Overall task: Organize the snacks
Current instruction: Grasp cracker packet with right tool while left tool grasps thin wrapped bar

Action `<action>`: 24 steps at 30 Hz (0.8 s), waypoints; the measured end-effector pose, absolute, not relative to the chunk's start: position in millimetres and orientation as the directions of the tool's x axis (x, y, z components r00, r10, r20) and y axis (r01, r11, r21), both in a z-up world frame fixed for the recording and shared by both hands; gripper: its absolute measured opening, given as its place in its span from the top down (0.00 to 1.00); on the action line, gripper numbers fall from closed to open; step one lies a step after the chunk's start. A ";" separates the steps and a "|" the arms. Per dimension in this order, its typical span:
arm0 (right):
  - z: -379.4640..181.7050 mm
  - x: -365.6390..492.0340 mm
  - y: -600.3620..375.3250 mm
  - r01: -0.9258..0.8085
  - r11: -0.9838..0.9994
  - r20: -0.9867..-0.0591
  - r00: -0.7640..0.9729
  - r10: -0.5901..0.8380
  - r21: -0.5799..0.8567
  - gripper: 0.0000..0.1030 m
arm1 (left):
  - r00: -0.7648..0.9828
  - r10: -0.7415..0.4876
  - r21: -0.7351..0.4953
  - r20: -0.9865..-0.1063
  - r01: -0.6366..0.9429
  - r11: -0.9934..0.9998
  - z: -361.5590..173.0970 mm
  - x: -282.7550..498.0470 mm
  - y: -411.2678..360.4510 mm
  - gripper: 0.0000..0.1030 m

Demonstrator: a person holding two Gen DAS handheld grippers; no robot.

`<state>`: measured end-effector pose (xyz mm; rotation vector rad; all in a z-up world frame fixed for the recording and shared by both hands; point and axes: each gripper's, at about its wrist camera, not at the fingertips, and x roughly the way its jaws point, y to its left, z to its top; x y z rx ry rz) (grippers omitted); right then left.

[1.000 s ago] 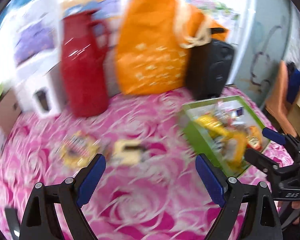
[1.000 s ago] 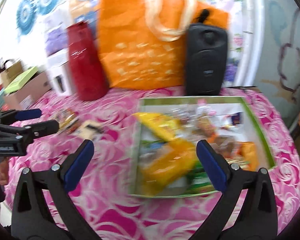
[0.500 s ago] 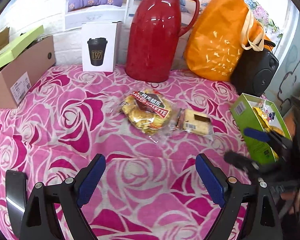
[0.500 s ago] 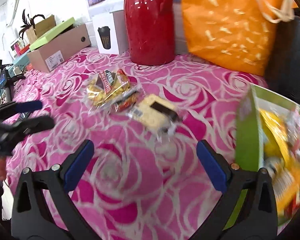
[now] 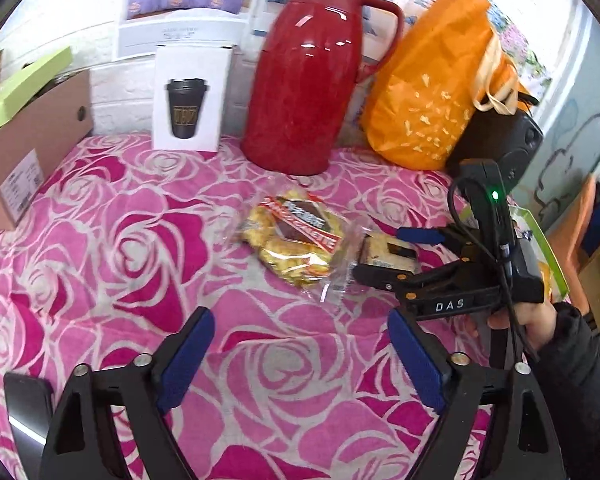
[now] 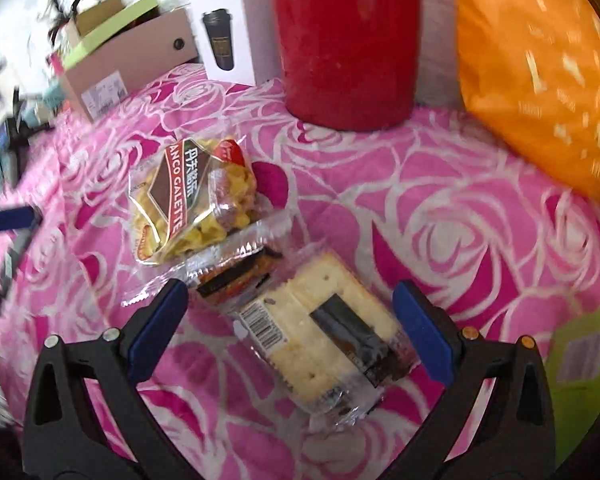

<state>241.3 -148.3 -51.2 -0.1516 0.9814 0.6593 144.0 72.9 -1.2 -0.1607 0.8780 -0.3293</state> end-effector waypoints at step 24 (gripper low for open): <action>-52.8 136.5 -204.1 -0.399 0.881 -0.792 0.437 0.426 0.254 0.07 | 0.477 -0.342 -0.209 -0.810 0.310 0.927 -42.5 228.5 -14.5 0.41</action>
